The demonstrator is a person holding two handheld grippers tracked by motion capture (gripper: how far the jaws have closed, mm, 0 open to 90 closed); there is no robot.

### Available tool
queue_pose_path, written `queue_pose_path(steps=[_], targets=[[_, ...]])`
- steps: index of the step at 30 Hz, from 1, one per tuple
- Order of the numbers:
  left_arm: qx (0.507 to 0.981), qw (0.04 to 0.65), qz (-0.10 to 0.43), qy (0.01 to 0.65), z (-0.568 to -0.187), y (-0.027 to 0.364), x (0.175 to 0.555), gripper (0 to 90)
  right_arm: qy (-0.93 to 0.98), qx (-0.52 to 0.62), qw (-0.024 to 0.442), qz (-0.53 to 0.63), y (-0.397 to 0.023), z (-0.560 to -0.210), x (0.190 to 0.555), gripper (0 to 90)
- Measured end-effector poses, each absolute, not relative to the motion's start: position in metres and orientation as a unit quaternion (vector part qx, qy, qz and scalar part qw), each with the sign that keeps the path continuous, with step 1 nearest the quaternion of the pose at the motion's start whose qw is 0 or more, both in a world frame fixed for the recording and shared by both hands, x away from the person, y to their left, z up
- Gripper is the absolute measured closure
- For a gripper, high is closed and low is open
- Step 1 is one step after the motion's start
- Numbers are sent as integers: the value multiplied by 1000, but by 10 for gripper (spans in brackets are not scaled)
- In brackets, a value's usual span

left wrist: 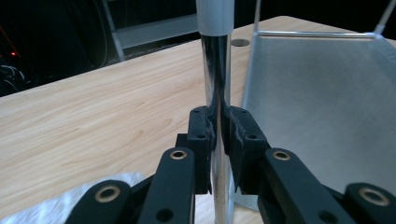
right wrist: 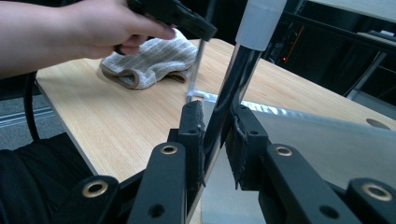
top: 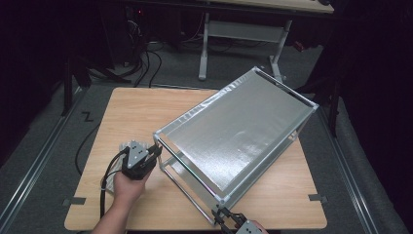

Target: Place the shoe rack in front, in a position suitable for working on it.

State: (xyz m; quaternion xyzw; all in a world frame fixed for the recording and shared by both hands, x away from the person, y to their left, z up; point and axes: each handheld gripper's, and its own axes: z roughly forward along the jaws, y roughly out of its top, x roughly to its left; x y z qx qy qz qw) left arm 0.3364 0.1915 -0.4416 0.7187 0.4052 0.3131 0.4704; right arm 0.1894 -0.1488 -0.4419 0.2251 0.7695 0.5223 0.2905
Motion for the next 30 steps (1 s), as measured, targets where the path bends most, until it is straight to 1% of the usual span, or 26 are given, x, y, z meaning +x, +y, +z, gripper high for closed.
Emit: queue_pose_path(steps=[10, 30], targets=[[725, 472, 315, 391, -443, 201, 315, 791, 762, 245, 300, 519, -160, -441, 198, 764], [749, 465, 308, 357, -440, 191, 270, 782, 729, 305, 336, 512, -196, -441, 242, 765]])
